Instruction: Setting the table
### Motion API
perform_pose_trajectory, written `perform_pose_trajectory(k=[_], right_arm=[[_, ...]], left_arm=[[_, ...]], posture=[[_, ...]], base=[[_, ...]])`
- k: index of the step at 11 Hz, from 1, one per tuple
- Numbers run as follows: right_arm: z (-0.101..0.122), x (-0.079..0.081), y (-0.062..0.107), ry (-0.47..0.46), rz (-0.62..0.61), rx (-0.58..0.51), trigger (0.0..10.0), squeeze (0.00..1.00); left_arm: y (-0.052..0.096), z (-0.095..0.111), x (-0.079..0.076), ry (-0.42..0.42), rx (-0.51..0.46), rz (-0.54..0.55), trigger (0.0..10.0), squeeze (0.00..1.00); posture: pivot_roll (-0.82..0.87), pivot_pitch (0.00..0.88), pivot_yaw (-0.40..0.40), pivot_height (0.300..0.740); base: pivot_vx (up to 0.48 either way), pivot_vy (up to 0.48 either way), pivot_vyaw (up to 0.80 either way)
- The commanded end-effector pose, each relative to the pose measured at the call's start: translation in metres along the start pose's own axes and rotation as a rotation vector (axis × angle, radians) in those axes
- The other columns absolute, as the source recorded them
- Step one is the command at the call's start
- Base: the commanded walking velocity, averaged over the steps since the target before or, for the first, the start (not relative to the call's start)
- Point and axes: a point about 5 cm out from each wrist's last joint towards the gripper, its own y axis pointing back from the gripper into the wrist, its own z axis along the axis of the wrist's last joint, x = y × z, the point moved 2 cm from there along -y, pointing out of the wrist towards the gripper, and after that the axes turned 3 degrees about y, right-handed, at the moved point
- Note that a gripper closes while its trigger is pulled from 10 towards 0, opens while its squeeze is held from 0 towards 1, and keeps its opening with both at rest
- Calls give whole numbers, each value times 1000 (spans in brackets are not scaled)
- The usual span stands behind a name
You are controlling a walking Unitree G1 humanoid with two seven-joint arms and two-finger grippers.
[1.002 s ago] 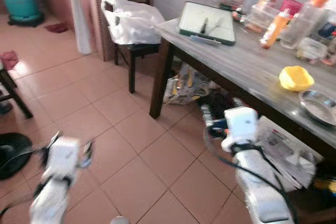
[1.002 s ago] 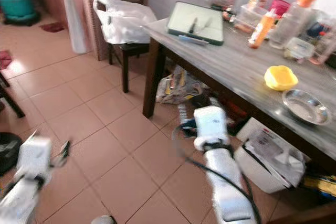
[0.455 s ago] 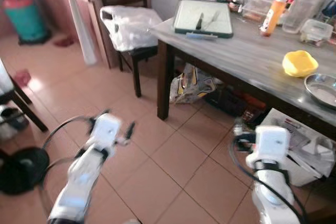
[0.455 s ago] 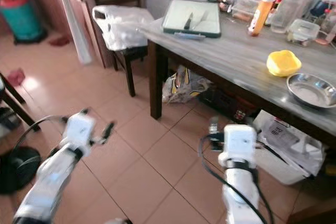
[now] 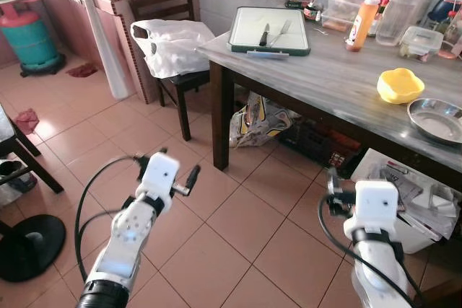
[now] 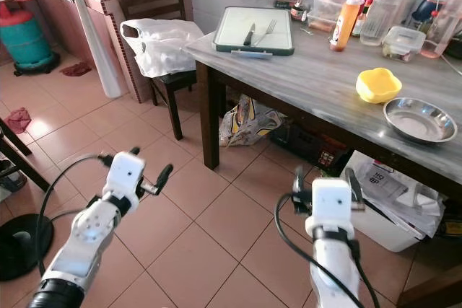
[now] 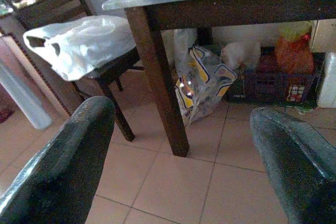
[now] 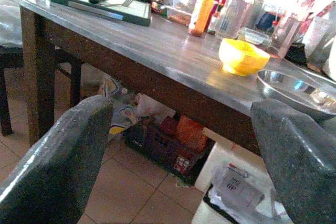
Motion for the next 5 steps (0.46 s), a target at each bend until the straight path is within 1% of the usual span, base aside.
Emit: perform_pose_trajectory(k=[1,2,3,4,5], right_arm=[[7,-6,0,-1,-15,-22,10000,0],[5,-11,3,-2,-34,-13,10000,0],[5,-12,5,0,-39,-13,10000,0],[4,-10,10,-9,-51,-4,10000,0],[1,-6,13,-13,-44,12,10000,0]], left_arm=[[-2,0,-3,-8,-10,-26,10000,0],[-2,0,-8,-17,-9,-47,10000,0],[-2,-2,-6,-18,-3,-38,10000,0],[-5,-3,-4,-6,8,-20,10000,0],[-9,-1,-6,-4,-1,-22,10000,0]], posture=[[37,2,-7,740],[18,13,4,740],[11,19,8,740],[1,14,12,740],[-3,9,14,740]], base=[[0,0,0],[0,0,0],[0,0,0],[0,0,0],[0,0,0]])
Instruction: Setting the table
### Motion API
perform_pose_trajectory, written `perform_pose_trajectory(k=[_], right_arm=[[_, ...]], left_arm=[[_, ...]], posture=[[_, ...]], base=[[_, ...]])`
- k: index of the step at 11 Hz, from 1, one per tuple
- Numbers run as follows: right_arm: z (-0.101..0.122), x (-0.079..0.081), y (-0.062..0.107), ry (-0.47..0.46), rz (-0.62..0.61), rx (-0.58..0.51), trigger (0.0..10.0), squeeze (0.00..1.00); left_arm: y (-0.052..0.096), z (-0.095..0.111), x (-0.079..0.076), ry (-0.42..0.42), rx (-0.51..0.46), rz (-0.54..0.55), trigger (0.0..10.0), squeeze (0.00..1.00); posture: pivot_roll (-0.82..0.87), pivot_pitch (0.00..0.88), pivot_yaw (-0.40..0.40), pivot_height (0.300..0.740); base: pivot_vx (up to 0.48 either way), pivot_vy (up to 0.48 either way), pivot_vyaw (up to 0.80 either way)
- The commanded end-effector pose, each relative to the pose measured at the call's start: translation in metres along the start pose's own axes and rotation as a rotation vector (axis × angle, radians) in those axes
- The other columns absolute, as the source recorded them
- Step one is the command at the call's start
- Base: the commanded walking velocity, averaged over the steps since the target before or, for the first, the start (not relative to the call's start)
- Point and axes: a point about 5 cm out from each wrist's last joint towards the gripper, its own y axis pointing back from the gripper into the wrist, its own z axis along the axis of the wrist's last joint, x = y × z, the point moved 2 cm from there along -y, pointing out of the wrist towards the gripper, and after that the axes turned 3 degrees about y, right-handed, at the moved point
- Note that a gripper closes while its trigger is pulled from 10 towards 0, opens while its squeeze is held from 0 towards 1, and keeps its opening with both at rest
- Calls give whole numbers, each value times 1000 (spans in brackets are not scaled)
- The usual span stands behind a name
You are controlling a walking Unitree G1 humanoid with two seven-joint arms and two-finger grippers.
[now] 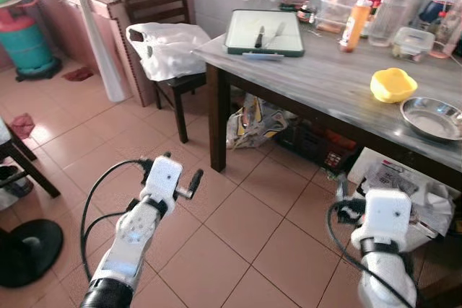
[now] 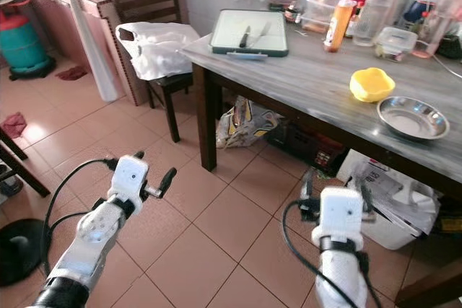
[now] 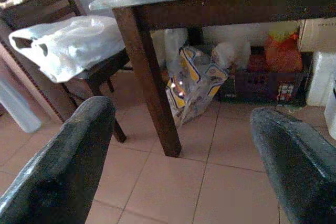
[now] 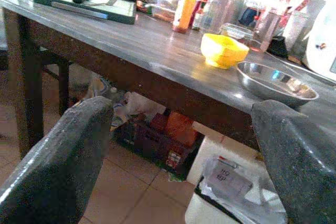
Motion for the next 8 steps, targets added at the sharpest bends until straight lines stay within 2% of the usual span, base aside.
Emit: perform_pose_trajectory(k=[1,3,8], right_arm=[[4,-1,-1,2,-7,-8,10000,0],[5,-1,0,0,-7,-7,10000,0],[5,-1,5,13,17,4,10000,0]], left_arm=[[-4,3,-2,-12,-9,-9,10000,0],[-6,1,-5,-7,-5,-25,10000,0],[-3,-4,-10,-1,-5,-30,10000,0]], posture=[[-14,3,22,740],[-24,13,19,740],[-34,43,7,740]], base=[[0,0,-400],[0,0,-750],[0,0,0]])
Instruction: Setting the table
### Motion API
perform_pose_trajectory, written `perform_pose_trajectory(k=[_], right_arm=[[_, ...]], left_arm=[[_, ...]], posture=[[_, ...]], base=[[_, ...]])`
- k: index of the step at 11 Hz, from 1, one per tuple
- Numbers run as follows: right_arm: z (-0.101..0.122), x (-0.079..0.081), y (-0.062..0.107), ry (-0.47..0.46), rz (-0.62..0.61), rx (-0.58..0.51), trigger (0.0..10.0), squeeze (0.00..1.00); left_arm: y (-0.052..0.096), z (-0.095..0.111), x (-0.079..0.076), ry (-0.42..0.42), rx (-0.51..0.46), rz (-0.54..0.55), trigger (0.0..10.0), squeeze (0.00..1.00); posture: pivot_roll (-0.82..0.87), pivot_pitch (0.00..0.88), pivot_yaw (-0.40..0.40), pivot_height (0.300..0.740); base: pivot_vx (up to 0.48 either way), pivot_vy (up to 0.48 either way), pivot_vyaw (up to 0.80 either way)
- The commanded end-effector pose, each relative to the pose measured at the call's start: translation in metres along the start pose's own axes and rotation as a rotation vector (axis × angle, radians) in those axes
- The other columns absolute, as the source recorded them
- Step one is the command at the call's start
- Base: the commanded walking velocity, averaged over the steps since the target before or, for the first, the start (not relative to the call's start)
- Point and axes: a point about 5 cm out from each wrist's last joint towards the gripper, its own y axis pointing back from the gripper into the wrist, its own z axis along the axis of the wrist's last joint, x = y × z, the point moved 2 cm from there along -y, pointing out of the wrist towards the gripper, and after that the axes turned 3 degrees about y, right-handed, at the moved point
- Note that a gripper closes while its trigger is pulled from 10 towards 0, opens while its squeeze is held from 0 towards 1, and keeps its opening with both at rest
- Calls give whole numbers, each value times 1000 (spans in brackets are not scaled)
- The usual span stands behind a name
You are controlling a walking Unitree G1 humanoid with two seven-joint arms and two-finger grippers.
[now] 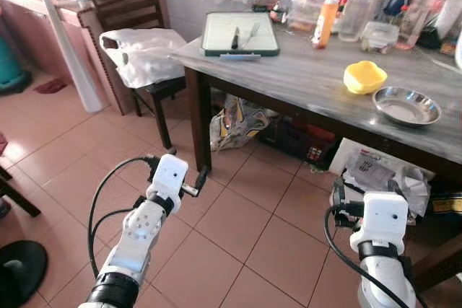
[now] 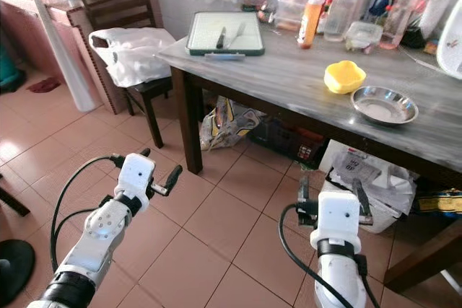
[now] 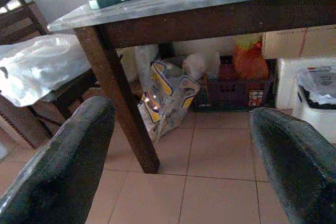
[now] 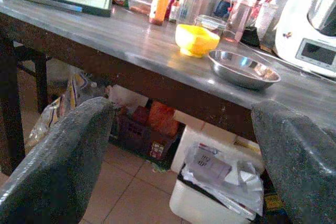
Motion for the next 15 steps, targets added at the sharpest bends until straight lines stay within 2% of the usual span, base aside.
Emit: perform_pose_trajectory(k=[1,13,14,15], right_arm=[[3,0,1,13,11,2,10000,0],[4,-2,-1,12,6,7,10000,0],[4,-3,-1,13,8,5,10000,0],[4,-3,-2,13,12,5,10000,0]], left_arm=[[0,-2,-2,2,5,-2,10000,0],[-3,-2,-3,4,-1,9,10000,0],[-3,-2,-3,27,0,6,10000,0],[-5,-4,-5,152,5,-19,10000,0]], posture=[[-37,46,3,740],[-38,47,15,740],[-38,47,15,740],[-38,47,15,740]], base=[[0,0,0],[0,0,-756],[0,0,-763],[0,0,-763]])
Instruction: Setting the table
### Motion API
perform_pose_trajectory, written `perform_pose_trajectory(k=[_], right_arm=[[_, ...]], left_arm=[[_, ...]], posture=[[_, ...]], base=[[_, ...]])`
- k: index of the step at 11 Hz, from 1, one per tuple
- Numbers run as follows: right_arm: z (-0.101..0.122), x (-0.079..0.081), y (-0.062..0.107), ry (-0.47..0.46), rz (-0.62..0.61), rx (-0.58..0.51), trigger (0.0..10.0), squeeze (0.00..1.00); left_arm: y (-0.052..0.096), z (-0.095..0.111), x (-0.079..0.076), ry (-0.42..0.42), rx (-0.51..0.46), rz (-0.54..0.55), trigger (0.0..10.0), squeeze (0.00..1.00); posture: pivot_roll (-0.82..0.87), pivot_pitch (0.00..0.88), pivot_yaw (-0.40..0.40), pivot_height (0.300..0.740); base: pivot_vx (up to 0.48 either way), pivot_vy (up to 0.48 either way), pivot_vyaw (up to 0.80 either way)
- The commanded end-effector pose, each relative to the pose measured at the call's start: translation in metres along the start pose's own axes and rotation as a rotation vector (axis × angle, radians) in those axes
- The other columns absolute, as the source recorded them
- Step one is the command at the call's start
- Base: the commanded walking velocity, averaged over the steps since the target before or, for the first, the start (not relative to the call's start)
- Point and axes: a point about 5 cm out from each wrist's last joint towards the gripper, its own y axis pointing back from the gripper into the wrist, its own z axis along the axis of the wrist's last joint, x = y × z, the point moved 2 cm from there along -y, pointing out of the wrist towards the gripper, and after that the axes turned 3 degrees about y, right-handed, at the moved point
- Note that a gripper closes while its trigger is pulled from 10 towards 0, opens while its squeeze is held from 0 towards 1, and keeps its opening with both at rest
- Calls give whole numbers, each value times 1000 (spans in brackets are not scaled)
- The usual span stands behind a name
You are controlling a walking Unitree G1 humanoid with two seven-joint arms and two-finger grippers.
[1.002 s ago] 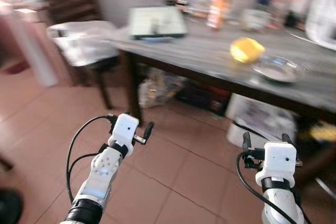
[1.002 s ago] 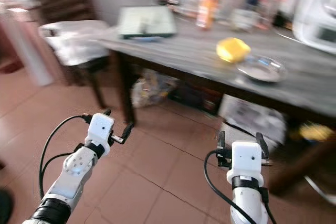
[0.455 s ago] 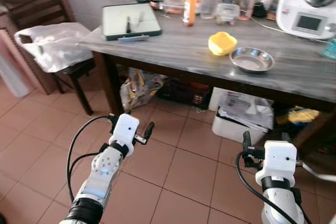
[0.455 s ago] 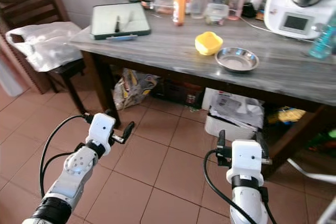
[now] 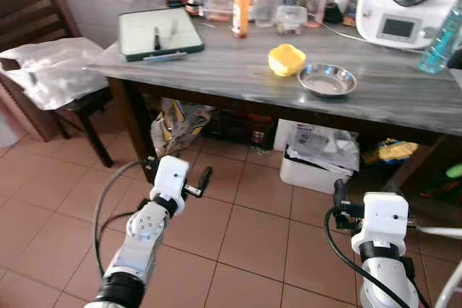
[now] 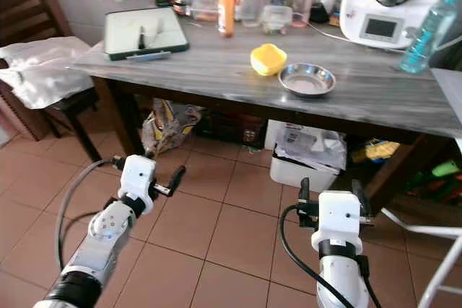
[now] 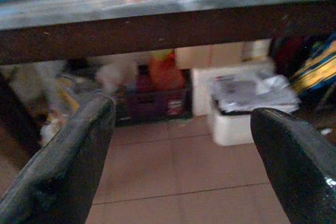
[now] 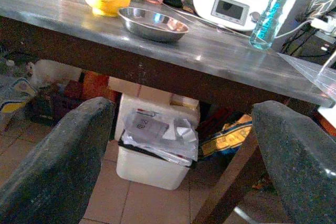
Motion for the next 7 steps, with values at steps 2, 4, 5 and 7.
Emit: perform_pose_trajectory(k=[2,4,5,7], right_arm=[[0,-5,4,7,11,0,10000,0],[-7,-4,15,-39,19,36,10000,0],[-9,-3,19,-105,13,50,10000,0],[-6,8,26,-343,52,55,10000,0]], left_arm=[[4,7,10,12,-30,25,10000,0],[12,0,21,13,-15,65,10000,0],[13,-1,22,15,-15,64,10000,0],[13,-1,22,6,-9,65,10000,0]], posture=[[-28,40,-12,740],[-18,39,-17,740],[-12,41,-19,740],[-12,44,-5,740]], base=[[0,0,-331],[0,0,0],[0,0,0],[0,0,0]])
